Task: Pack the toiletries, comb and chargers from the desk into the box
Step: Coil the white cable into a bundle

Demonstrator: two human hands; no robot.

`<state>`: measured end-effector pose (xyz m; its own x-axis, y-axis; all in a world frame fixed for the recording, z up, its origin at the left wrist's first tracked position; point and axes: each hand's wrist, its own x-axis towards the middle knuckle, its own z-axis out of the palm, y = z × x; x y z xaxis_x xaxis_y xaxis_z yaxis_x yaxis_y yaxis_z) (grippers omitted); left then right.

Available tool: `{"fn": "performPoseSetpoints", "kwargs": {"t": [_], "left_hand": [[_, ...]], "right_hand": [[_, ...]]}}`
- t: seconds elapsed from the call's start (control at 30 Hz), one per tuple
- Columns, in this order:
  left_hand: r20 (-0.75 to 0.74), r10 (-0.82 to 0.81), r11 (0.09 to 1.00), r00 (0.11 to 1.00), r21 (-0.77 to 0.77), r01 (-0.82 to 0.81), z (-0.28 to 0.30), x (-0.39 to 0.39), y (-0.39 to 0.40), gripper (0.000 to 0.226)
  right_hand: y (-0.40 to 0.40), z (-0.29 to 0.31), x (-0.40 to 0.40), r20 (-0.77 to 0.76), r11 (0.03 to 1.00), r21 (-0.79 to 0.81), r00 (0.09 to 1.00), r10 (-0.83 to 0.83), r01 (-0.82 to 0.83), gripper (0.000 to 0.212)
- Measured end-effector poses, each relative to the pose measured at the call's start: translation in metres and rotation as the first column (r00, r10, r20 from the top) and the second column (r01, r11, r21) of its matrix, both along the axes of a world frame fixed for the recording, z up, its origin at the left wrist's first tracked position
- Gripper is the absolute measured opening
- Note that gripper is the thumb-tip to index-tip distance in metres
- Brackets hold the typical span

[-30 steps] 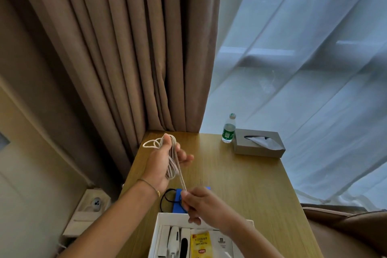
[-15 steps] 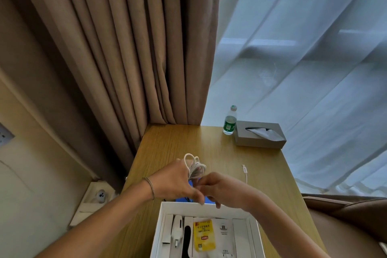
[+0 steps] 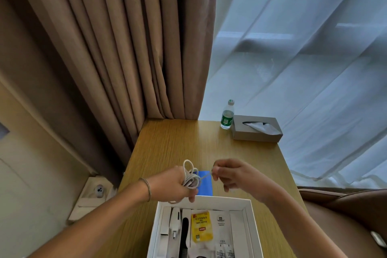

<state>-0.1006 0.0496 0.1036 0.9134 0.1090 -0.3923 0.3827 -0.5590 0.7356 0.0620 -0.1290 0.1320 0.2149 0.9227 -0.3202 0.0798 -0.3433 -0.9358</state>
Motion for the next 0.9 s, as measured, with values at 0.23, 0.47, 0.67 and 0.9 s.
{"fn": "performPoseSetpoints", "kwargs": {"t": [0.23, 0.47, 0.67, 0.9], "left_hand": [[0.01, 0.402, 0.68, 0.915, -0.673, -0.291, -0.007, 0.008, -0.017, 0.039], [-0.045, 0.571, 0.541, 0.819, -0.73, -0.417, -0.026, 0.011, -0.042, 0.038], [0.063, 0.581, 0.501, 0.812, -0.814, -0.295, -0.037, 0.017, -0.068, 0.039], [-0.1, 0.774, 0.21, 0.626, -0.891, -0.402, -0.046, 0.03, -0.072, 0.029]], "right_hand": [[-0.001, -0.02, -0.018, -0.277, 0.933, 0.192, 0.929, -0.246, 0.304, 0.031], [-0.006, -0.051, -0.053, -0.405, 0.922, 0.018, 0.846, -0.348, 0.388, 0.042], [-0.01, -0.055, -0.06, -0.34, 0.911, -0.128, 0.845, -0.412, 0.393, 0.062], [-0.021, -0.065, -0.052, -0.221, 0.919, -0.2, 0.898, -0.38, 0.34, 0.037]]}}
